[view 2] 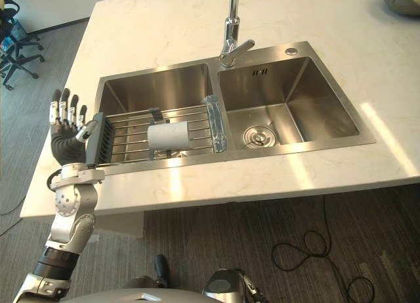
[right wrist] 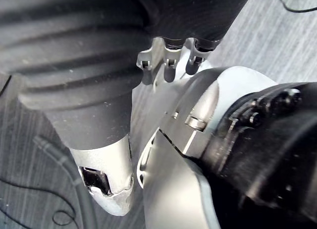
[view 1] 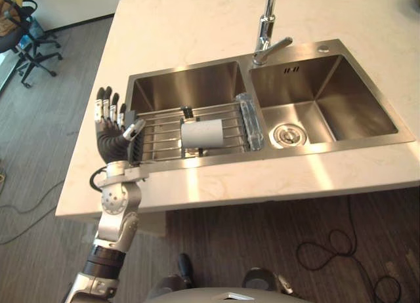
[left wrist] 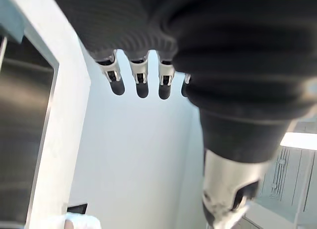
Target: Walk over to the sink, pick up the cup, carry it to the dishwasher, place the cup inside the dishwasher, then close the dishwasher door
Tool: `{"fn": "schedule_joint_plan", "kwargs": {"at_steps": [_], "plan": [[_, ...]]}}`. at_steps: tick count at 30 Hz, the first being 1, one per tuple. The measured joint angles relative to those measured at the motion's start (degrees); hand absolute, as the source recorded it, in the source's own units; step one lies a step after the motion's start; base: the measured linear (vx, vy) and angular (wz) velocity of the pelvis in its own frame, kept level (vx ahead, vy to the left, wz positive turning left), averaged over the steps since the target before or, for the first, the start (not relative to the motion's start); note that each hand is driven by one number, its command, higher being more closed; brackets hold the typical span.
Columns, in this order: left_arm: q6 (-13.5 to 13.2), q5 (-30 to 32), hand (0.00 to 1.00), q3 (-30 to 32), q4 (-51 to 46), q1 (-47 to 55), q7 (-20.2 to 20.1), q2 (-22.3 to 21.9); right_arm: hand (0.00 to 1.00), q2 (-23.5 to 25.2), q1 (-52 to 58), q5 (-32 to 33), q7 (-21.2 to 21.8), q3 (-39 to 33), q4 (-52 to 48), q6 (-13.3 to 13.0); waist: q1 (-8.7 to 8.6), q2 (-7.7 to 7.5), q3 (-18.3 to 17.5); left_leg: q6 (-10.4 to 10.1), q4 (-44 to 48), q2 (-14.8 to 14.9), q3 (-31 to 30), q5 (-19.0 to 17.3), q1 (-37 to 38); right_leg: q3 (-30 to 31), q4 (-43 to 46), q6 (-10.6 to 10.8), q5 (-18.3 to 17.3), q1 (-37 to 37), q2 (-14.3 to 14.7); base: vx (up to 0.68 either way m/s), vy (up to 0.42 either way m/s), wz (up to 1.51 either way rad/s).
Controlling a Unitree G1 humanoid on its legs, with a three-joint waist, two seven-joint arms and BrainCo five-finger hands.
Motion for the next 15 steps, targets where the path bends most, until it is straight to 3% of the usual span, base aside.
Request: {"fn": "schedule_joint_plan", "kwargs": {"at_steps": [2, 3, 4, 5, 6, 7, 9, 12, 15], "plan": [[0.89, 4.62, 0.0, -3.78, 0.45, -0.49, -0.25, -0.1, 0.0, 0.14, 0.04, 1.94, -3.52, 3.25, -1.38, -0.78, -1.31, -1.34, -1.89, 0.26, -0.23, -0.52, -0.79, -1.03, 2.91, 0.54, 12.44, -6.1, 4.32, -4.33, -2.85, 0.21, -0.009, 0.04], [1.02, 5.79, 0.0, -4.19, 0.59, -0.69, -0.21, -0.24, 0.0, 0.04, 0.04, 2.42, -4.34, 3.66, -1.67, -0.77, -1.59, -1.17, -2.19, 0.22, -0.2, 0.18, -1.5, -1.44, 3.55, 0.39, 14.86, -6.99, 5.73, -5.28, -2.95, 0.21, -0.075, 0.13], [0.94, 7.89, 0.0, -4.14, 1.88, -1.41, 0.12, -0.8, 0.0, 0.74, 0.09, 2.99, -5.32, 3.67, -1.75, -0.7, -2.1, 0.85, -3.22, -0.16, 1.0, 2.52, -1.99, -2.26, 2.83, 0.55, 13.4, -6.88, -0.32, -7.3, -0.76, 0.16, -0.09, 0.19], [0.85, 8.8, 0.0, -3.82, 4.04, -3.18, 0.72, -0.94, 0.0, 1.62, 0.22, 2.92, -5.48, 3.7, -1.88, -0.59, -2.09, 0.09, -3.8, -0.86, 2.43, 4.4, -2.83, -2.75, 1.89, -0.13, 0.0, -5.34, -0.74, -6.14, 3.21, 0.13, -0.083, 0.29], [0.84, 9.16, 0.0, -3.72, 4.91, -4.22, 0.92, -0.27, 0.0, 1.97, 0.39, 2.91, -5.66, 3.75, -1.84, -0.51, -1.99, -1.48, -3.64, -0.97, 2.87, 4.01, -3.48, -2.84, 1.84, -0.4, -7.39, -5.26, 2.74, -4.73, 4.04, 0.12, -0.116, 0.52], [0.88, 10.72, 0.0, -3.49, 6.33, -5.67, 1.51, 0.9, 0.0, 2.45, 0.36, 2.9, -6.67, 3.66, -0.84, 0.12, -2.47, -3.47, -3.09, -2.08, 3.14, 3.41, -4.97, -3.68, 2.33, -0.92, -12.35, -1.9, 7.63, -3.11, 4.23, 0.15, -0.128, 0.4], [1.09, 12.01, 0.0, -2.89, 7.07, -5.53, 1.93, 1.32, 0.0, 0.84, 0.64, 3.08, -7.59, 3.61, 0.47, 0.56, -1.64, -2.16, -3.14, -2.23, 3.74, 5.66, -4.68, -3.74, 2.08, -2.17, -18.19, -2.61, 9.85, 0.02, 7.07, 0.16, -0.103, 0.1], [1.09, 11.99, 0.0, -1.17, 6.2, -5.48, 2.89, 2.26, 0.0, -0.72, 0.43, 3.12, -7.22, 3.08, 2.25, 1.13, -1.13, -1.11, -3.49, -2.23, 3.67, 6.74, -4.01, -3.82, 2.09, -3.3, -26.67, -2.73, 13.76, 3.83, 9.71, 0.09, -0.036, -0.05], [2.3, 12.01, 0.0, 0.48, 4.86, -5.18, 2.95, 3.15, 0.0, -0.66, 0.39, 2.84, -6.56, 3.06, 3.6, 1.51, -1.05, -0.92, -3.5, -2.2, 3.63, 6.4, -3.17, -4.51, 2.08, -3.26, -31.35, -2.39, 16.48, 5.68, 10.09, 0.02, 0.033, -0.05]]}}
